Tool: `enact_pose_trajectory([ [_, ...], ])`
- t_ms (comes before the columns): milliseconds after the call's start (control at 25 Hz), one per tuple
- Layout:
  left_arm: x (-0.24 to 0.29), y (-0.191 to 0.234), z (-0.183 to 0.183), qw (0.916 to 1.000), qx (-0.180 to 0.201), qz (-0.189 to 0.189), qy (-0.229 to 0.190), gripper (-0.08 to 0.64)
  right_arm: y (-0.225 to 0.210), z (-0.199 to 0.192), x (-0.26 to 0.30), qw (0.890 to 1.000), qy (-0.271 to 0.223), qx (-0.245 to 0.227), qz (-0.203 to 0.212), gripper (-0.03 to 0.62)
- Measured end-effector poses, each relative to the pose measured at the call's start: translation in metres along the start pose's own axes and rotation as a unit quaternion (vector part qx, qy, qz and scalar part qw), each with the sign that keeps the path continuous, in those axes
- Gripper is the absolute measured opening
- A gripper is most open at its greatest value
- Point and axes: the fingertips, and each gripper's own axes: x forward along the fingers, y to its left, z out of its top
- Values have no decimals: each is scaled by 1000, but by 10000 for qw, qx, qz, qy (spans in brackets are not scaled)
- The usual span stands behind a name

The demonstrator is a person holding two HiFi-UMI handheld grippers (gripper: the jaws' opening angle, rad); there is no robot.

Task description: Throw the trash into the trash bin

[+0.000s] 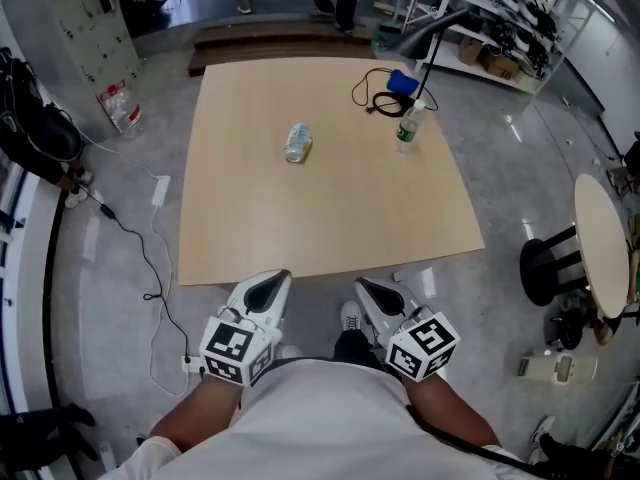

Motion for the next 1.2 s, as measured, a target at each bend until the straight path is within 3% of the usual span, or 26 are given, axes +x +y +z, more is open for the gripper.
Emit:
enact_pose_trajectory([
  [280,5,20,-1,9995,-120,282,3,8,-9,7,25,9997,28,-71,241,2],
  [640,55,35,18,9992,-32,391,-21,8,-89,37,50,9995,-196,246,-43,2],
  [1200,191,26,51,9999,-11,-29,118,6,-231,65,60,9973,5,-67,-730,3],
])
